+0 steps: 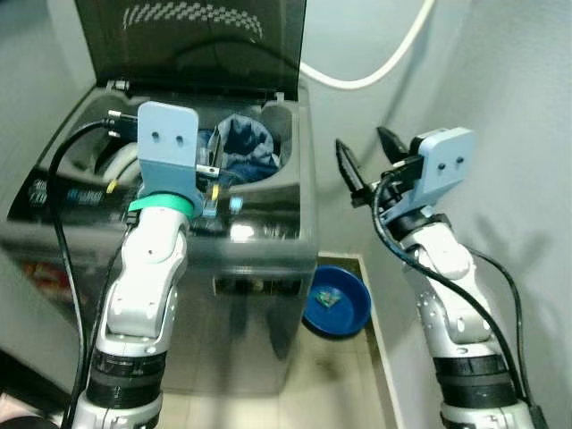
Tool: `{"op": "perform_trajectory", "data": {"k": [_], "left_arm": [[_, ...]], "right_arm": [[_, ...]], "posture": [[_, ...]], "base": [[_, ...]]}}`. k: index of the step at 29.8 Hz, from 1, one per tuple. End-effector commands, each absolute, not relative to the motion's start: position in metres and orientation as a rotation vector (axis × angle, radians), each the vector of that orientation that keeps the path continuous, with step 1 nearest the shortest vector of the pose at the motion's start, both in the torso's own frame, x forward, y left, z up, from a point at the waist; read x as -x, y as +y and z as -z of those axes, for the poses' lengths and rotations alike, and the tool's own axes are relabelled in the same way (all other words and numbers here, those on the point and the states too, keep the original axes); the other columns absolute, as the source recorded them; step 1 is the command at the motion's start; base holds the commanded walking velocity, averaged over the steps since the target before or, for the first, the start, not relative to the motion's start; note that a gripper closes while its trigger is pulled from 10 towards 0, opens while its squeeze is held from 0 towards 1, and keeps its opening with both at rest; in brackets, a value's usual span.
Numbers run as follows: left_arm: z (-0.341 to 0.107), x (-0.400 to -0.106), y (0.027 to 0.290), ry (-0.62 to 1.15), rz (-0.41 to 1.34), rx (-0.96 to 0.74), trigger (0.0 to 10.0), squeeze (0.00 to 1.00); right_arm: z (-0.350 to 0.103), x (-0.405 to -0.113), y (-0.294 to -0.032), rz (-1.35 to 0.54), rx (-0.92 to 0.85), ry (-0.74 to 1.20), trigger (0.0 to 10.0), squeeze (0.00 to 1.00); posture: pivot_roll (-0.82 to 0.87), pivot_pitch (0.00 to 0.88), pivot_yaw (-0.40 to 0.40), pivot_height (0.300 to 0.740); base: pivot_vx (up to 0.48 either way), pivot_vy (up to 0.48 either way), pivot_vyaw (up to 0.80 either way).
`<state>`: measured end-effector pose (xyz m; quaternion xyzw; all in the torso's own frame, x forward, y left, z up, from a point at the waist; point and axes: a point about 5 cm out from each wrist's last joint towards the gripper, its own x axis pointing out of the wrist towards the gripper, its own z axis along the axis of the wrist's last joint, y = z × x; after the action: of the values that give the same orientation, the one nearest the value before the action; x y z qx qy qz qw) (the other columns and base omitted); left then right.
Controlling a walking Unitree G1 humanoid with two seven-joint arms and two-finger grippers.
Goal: Clothes washing
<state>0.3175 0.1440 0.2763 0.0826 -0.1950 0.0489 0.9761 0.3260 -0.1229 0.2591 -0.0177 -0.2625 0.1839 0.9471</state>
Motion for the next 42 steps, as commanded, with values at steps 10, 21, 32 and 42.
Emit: {"op": "perform_trajectory", "data": {"k": [10,21,32,42], "left_arm": [[-0.274,-0.319,0.141,-0.405,-0.085,-0.164,10.0,0.00],[-0.261,-0.320,0.139,-0.377,-0.075,-0.188,10.0,0.00],[-0.243,-0.319,0.138,-0.332,-0.060,-0.232,10.0,0.00],[-0.218,-0.317,0.136,-0.257,-0.026,-0.253,10.0,0.00]], "right_arm": [[-0.251,-0.321,-0.108,-0.503,0.061,-0.510,10.0,0.00],[-0.229,-0.308,-0.092,-0.703,0.073,-0.430,10.0,0.00],[-0.202,-0.309,-0.104,-0.666,0.047,-0.331,10.0,0.00],[-0.146,-0.313,-0.134,-0.471,0.015,-0.144,10.0,0.00]], "posture": [[0.09,0.015,0.007,0.740],[0.09,0.014,0.005,0.740],[0.09,0.022,0.004,0.740],[0.09,0.025,0.008,0.740]], "base": [[0.000,0.000,0.79],[0.000,0.000,0.79],[0.000,0.000,0.79],[0.000,0.000,0.78]]}}
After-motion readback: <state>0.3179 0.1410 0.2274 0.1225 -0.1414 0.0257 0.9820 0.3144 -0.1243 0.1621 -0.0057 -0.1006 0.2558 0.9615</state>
